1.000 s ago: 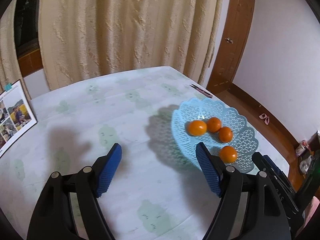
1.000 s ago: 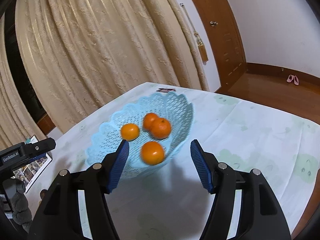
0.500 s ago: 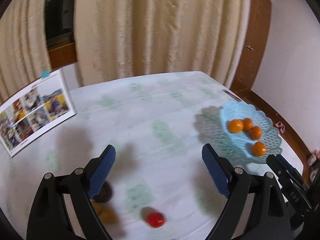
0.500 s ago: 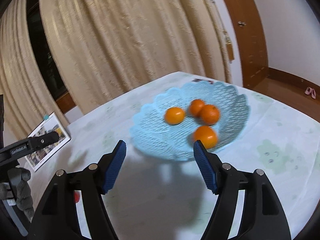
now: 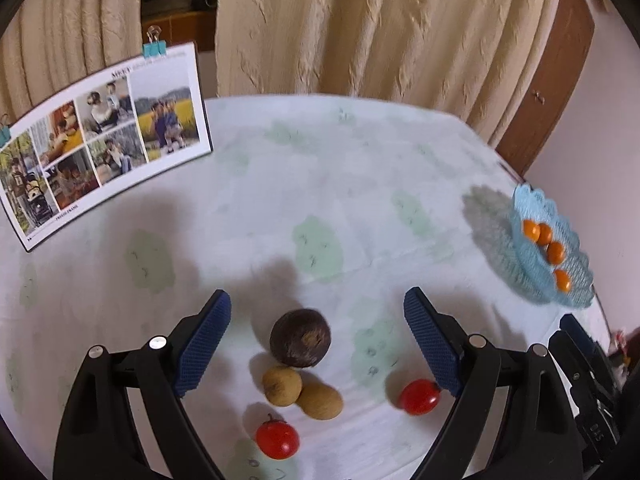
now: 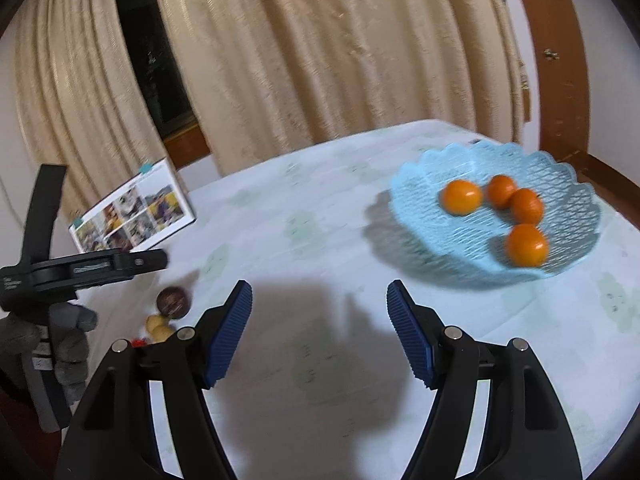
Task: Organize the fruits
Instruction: 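Move the left tool back to the fruit and grasp the dark brown fruit, then grasp the red round fruit with the right tool, then drop the red fruit into the blue basket while the left tool carries its fruit, then lower the dark brown fruit into the blue basket and open the left tool, then grasp a red tomato with the left tool while the right tool grasps another dark brown fruit, then carry the dark brown fruit into the blue basket and open the right tool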
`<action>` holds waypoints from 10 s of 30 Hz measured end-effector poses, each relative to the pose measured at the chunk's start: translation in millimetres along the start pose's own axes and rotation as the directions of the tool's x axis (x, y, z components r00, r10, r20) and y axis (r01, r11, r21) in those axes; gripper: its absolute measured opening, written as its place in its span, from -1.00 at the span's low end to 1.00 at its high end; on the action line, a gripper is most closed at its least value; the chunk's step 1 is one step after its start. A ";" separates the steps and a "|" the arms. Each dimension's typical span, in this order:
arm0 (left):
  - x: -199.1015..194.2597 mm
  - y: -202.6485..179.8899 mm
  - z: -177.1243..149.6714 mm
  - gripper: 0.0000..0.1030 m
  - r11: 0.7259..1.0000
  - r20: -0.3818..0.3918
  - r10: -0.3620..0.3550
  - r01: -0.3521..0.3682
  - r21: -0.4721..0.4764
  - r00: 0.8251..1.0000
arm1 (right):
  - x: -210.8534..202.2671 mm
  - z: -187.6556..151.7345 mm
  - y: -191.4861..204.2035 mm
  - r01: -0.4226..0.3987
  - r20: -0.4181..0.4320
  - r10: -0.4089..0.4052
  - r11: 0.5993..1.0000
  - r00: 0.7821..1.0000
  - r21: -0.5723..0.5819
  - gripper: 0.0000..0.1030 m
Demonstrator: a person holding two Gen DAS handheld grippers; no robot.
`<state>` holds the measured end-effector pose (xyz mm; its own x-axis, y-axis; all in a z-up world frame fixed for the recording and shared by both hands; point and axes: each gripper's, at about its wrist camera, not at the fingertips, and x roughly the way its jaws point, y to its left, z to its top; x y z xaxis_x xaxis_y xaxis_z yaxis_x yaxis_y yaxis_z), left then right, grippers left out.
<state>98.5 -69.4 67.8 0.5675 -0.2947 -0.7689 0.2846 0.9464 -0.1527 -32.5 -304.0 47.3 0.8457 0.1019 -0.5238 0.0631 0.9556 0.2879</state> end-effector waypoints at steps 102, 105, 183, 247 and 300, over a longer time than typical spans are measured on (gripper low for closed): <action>-48.9 -53.8 1.7 -0.20 0.997 0.134 -0.009 0.000 0.071 0.991 | -6.4 50.5 -114.8 0.179 0.025 -0.185 0.973 0.982 0.149 -0.19; -46.9 -64.8 3.5 -0.20 0.996 0.132 -0.010 -0.002 0.089 0.991 | -11.8 49.0 -126.4 0.176 0.051 -0.188 0.968 0.981 0.179 -0.09; -68.7 -57.2 -13.4 0.56 0.994 0.208 0.082 -0.094 0.047 0.975 | -65.2 28.1 -143.1 0.282 0.342 -0.370 0.918 0.864 0.280 0.36; -50.1 37.6 -77.9 -0.49 0.977 0.135 0.209 -0.201 -0.069 0.969 | 4.9 -62.4 126.3 -0.453 -0.376 0.351 0.862 0.858 -0.227 0.36; -55.1 28.5 -78.9 -0.48 0.973 0.157 0.225 -0.213 -0.086 0.962 | -16.9 25.3 -15.7 -0.084 -0.048 0.080 0.994 0.996 -0.070 -0.25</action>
<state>14.4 -15.8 56.9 0.7313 -0.0917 -0.6759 0.0898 0.9952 -0.0378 -34.4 -327.7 71.9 0.8214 0.1917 -0.5372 -0.0451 0.9607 0.2739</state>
